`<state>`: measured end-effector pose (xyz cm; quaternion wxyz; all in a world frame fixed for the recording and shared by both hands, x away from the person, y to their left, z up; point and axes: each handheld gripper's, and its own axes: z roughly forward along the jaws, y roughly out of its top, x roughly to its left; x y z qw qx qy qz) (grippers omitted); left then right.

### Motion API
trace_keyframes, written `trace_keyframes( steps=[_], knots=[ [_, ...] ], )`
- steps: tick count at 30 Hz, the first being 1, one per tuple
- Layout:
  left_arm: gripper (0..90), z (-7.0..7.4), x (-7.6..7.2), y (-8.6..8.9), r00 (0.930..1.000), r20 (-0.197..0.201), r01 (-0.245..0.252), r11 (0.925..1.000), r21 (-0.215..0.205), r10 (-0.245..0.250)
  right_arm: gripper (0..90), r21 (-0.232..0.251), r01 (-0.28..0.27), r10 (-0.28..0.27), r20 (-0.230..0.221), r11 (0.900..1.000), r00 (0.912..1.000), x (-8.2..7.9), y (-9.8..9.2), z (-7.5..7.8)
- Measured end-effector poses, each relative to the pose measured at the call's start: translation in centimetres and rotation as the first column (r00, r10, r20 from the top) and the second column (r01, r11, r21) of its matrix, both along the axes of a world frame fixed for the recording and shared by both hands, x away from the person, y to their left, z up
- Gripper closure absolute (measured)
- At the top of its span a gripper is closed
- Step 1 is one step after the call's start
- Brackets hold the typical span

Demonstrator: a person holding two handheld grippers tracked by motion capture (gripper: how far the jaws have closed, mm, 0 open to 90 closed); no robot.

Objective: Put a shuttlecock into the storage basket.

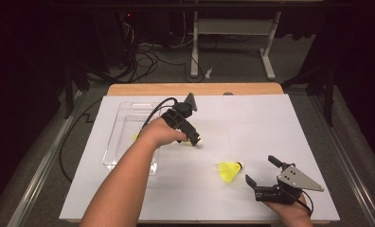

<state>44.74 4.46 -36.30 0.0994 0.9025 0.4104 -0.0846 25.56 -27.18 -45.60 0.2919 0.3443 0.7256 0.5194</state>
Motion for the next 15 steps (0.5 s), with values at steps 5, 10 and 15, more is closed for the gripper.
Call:
trace_keyframes(
  steps=[5, 10, 15],
  knots=[
    [1.8, -0.8, 1.1, -0.2, 0.9998, 0.005, -0.02, 0.9997, 0.012, 0.02, 0.5, -0.004, -0.001, 0.001, 0.003, 1.0, 1.0, -0.1, -0.1, 0.1],
    [2.6, -1.6, 1.8, -0.2, 0.9998, -0.006, -0.016, 0.9998, 0.015, 0.016, 0.5, 0.001, 0.006, -0.006, 0.001, 1.0, 1.0, -0.3, -0.3, 0.1],
    [7.5, -2.1, 2.4, -0.1, 0.9998, 0.0, -0.021, 0.9998, -0.005, 0.021, 0.5, 0.003, 0.011, -0.011, 0.003, 1.0, 0.9999, -0.4, -0.5, 0.1]
  ],
)
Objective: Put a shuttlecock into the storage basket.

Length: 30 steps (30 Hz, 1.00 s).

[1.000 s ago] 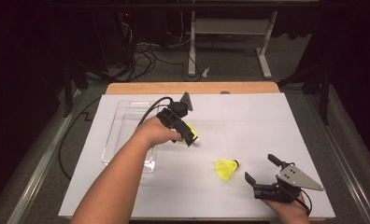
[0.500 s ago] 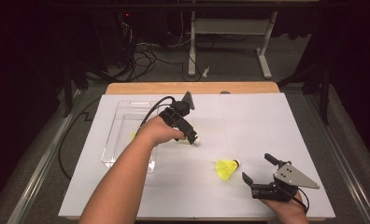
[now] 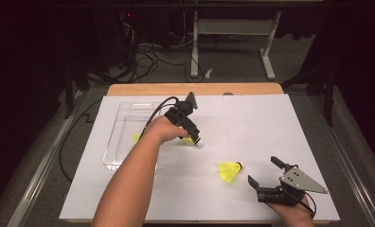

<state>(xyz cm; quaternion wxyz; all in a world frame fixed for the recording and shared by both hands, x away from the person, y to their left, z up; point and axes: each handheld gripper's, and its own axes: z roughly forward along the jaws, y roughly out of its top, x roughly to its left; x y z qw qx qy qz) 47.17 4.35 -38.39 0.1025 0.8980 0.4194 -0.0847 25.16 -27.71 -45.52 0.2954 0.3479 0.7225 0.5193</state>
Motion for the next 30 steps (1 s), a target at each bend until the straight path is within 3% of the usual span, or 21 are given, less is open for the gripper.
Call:
trace_keyframes(
  steps=[8, 18, 21, 27, 30],
  knots=[
    [20.3, -0.4, 0.5, 0.4, 1.0, 0.001, -0.005, 0.9993, -0.037, 0.005, 0.5, 0.001, -0.001, 0.001, -0.004, 1.0, 1.0, 0.0, 0.1, -0.1],
    [32.6, -1.1, 0.7, 0.1, 1.0, 0.007, 0.007, 0.9989, -0.047, -0.007, 0.5, -0.004, -0.003, 0.003, -0.005, 1.0, 1.0, 0.1, 0.2, -0.1],
    [35.2, -1.2, 0.7, 0.2, 0.9999, 0.011, 0.005, 0.999, -0.045, -0.005, 0.5, -0.004, -0.004, 0.004, -0.005, 1.0, 1.0, 0.0, 0.2, -0.1],
    [51.8, -1.3, 0.7, 0.1, 0.9997, 0.017, 0.016, 0.9992, -0.035, -0.016, 0.6, -0.002, -0.003, 0.003, -0.007, 1.0, 1.0, 0.0, 0.1, -0.1],
    [55.6, -1.5, 0.7, 0.1, 0.9996, 0.021, 0.02, 0.9996, -0.019, -0.02, 0.6, -0.002, -0.003, 0.003, -0.006, 1.0, 1.0, 0.0, 0.1, -0.1]
  ],
)
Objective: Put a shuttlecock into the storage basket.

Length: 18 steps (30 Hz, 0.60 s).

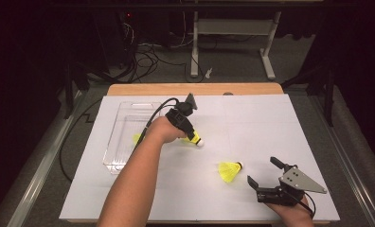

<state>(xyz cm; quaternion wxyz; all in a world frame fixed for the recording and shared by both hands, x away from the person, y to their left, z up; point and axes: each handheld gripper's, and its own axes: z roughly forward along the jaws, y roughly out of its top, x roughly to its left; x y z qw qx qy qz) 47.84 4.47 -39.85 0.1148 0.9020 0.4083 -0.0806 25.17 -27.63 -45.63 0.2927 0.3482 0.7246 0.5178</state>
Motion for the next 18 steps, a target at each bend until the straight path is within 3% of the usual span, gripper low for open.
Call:
trace_keyframes(
  steps=[11, 17, 18],
  knots=[
    [75.7, 0.03, -0.05, 0.32, 0.9999, 0.013, 0.01, 0.9997, 0.021, -0.01, 0.6, 0.002, 0.005, -0.005, 0.0, 1.0, 1.0, -0.03, -0.04, 0.02],
    [83.3, 0.13, -0.21, 0.38, 0.9995, 0.013, 0.029, 0.9995, 0.008, -0.029, 0.6, 0.002, 0.006, -0.006, 0.0, 1.0, 1.0, -0.02, -0.05, 0.02],
    [86.3, 0.22, -0.27, 0.38, 0.9991, 0.029, 0.032, 0.9995, 0.001, -0.032, 0.7, 0.001, 0.006, -0.006, 0.0, 1.0, 1.0, -0.02, -0.03, 0.02]
  ],
)
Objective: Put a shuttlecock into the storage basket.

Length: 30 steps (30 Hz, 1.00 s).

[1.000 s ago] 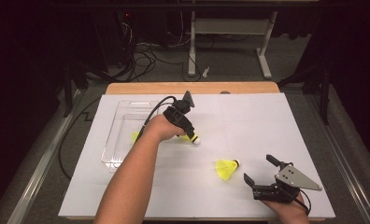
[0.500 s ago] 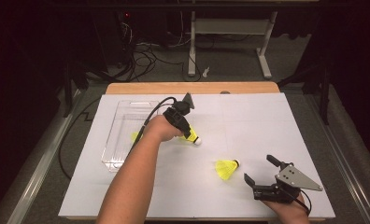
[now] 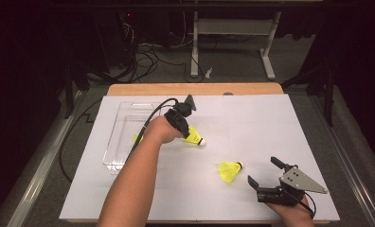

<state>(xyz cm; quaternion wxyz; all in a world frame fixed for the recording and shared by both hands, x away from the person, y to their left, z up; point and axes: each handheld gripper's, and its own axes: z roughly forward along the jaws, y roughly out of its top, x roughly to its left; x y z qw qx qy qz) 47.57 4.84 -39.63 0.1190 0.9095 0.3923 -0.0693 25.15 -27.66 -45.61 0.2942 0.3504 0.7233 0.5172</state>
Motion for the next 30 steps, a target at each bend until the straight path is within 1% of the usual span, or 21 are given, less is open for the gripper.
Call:
trace_keyframes(
  steps=[2, 3, 9, 10, 11, 12, 15, 17, 18, 20, 21, 22, 23, 26, 29, 30],
  knots=[
    [87.6, -0.1, -0.1, 0.0, 1.0, -0.004, 0.005, 0.9998, -0.018, -0.005, 0.7, 0.0, 0.0, 0.0, 0.0, 1.0, 1.0, 0.0, 0.0, 0.0],
    [88.5, -0.1, -0.1, 0.0, 0.9999, -0.003, 0.01, 0.9999, -0.012, -0.01, 0.7, -0.001, 0.0, 0.0, 0.001, 1.0, 1.0, 0.0, 0.0, 0.0],
    [90.0, 0.0, -0.3, 0.0, 0.9996, -0.017, 0.023, 0.9989, -0.04, -0.024, 0.7, -0.002, 0.004, -0.004, 0.001, 1.0, 1.0, 0.0, 0.0, 0.0],
    [90.0, 0.1, -0.3, 0.0, 0.9991, -0.021, 0.035, 0.9984, -0.045, -0.036, 0.7, -0.002, 0.004, -0.004, 0.001, 1.0, 1.0, 0.0, 0.0, 0.0],
    [90.0, 0.2, -0.4, -0.1, 0.999, -0.013, 0.042, 0.9981, -0.046, -0.042, 0.7, -0.002, 0.004, -0.004, 0.001, 1.0, 1.0, 0.0, 0.0, 0.0],
    [90.0, 0.3, -0.5, -0.1, 0.9989, -0.017, 0.042, 0.9976, -0.055, -0.043, 0.7, -0.002, 0.004, -0.004, 0.001, 1.0, 1.0, 0.0, 0.0, 0.0],
    [90.0, 0.5, -0.8, -0.3, 0.9985, -0.021, 0.049, 0.9971, -0.058, -0.05, 0.7, -0.004, 0.003, -0.003, 0.0, 1.0, 1.0, 0.1, 0.0, 0.0],
    [90.0, 0.7, -1.0, -0.5, 0.9984, -0.014, 0.054, 0.997, -0.056, -0.054, 0.7, -0.005, 0.003, -0.003, 0.0, 1.0, 1.0, 0.1, 0.0, 0.0],
    [90.0, 0.8, -1.2, -0.6, 0.998, -0.02, 0.058, 0.9962, -0.065, -0.059, 0.7, -0.003, 0.004, -0.004, 0.002, 1.0, 1.0, 0.0, 0.0, 0.0],
    [90.0, 1.0, -1.5, -0.7, 0.9976, -0.012, 0.067, 0.9954, -0.068, -0.068, 0.7, -0.003, 0.005, -0.005, 0.003, 1.0, 1.0, 0.0, 0.0, 0.0],
    [90.0, 1.1, -1.7, -0.8, 0.997, -0.014, 0.075, 0.9952, -0.064, -0.076, 0.7, -0.004, 0.005, -0.005, 0.005, 1.0, 1.0, 0.0, 0.0, 0.0],
    [90.0, 1.2, -1.8, -0.8, 0.9972, -0.008, 0.074, 0.9954, -0.061, -0.075, 0.7, -0.004, 0.006, -0.006, 0.005, 1.0, 1.0, 0.0, 0.0, 0.1],
    [90.0, 1.4, -2.0, -0.8, 0.9964, -0.008, 0.083, 0.9945, -0.064, -0.084, 0.7, -0.004, 0.007, -0.007, 0.006, 1.0, 1.0, 0.0, 0.0, 0.1],
    [90.0, 1.9, -2.6, -0.9, 0.9958, 0.005, 0.092, 0.9934, -0.069, -0.092, 0.7, -0.004, 0.007, -0.007, 0.008, 1.0, 0.9999, 0.0, 0.0, 0.1],
    [90.0, 2.4, -3.1, -0.8, 0.9948, 0.018, 0.101, 0.9936, -0.05, -0.101, 0.7, -0.007, 0.004, -0.004, 0.006, 1.0, 1.0, 0.0, 0.1, 0.0],
    [90.0, 2.5, -3.2, -0.7, 0.9952, 0.02, 0.097, 0.9943, -0.046, -0.096, 0.7, -0.01, 0.004, -0.004, 0.005, 1.0, 1.0, 0.0, 0.2, 0.0]
  ],
)
